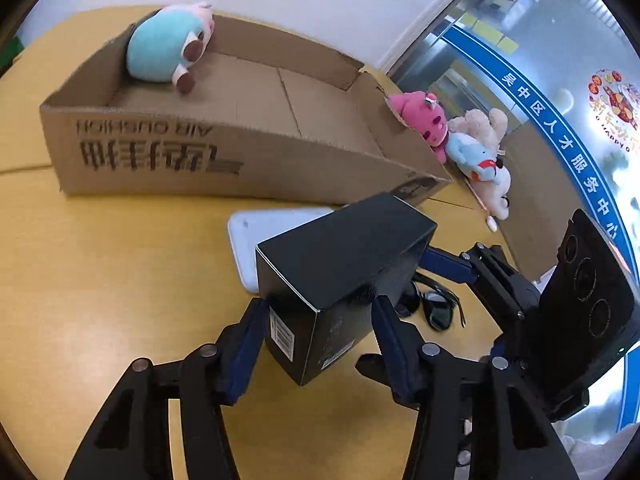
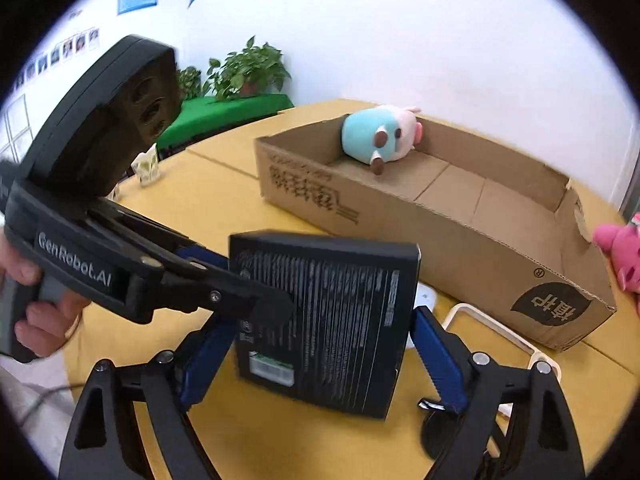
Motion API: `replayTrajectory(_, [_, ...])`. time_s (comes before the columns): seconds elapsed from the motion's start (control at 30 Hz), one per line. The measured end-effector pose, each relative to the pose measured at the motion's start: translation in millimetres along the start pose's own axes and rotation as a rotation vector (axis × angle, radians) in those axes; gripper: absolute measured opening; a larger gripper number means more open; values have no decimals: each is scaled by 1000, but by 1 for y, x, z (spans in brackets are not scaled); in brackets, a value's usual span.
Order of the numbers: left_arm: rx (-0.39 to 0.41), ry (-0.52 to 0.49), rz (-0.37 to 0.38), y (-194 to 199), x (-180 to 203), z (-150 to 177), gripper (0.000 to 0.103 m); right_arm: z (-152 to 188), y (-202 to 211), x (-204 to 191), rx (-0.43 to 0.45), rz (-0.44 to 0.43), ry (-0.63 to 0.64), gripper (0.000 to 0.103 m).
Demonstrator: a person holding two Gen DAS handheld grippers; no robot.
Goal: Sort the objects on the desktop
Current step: 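Carry the black box into the cardboard box and open the left gripper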
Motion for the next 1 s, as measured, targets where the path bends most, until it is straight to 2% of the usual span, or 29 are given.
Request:
replayTrajectory(0.2, [-3, 3, -1, -13, 1, -15, 52, -2, -7, 15, -12, 37, -31, 87])
replayTrajectory(0.37, [69, -24, -17, -9, 12, -42, 52, -25, -11, 26, 26, 68, -39, 87])
replayTrajectory(0.57, [181, -94, -37, 3, 29, -99, 52, -74, -10, 50, 118, 131, -25, 87])
replayTrajectory(0.83, [289, -165, -44, 10, 42, -203, 52, -152, -20, 92, 239, 188, 19, 87])
replayTrajectory(1.0, [299, -196, -74, -1, 36, -265, 52, -199, -41, 126, 281, 214, 18, 87])
Point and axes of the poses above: each gripper's, at about its wrist camera, not at the fingertips, and y roughly against the way its jaws point, x to its right, z to its underside, the point moved 5 cm from there along -y, roughly the way its jaws point, and after that the axes turned 5 degrees about x, right-handed, at the moved point
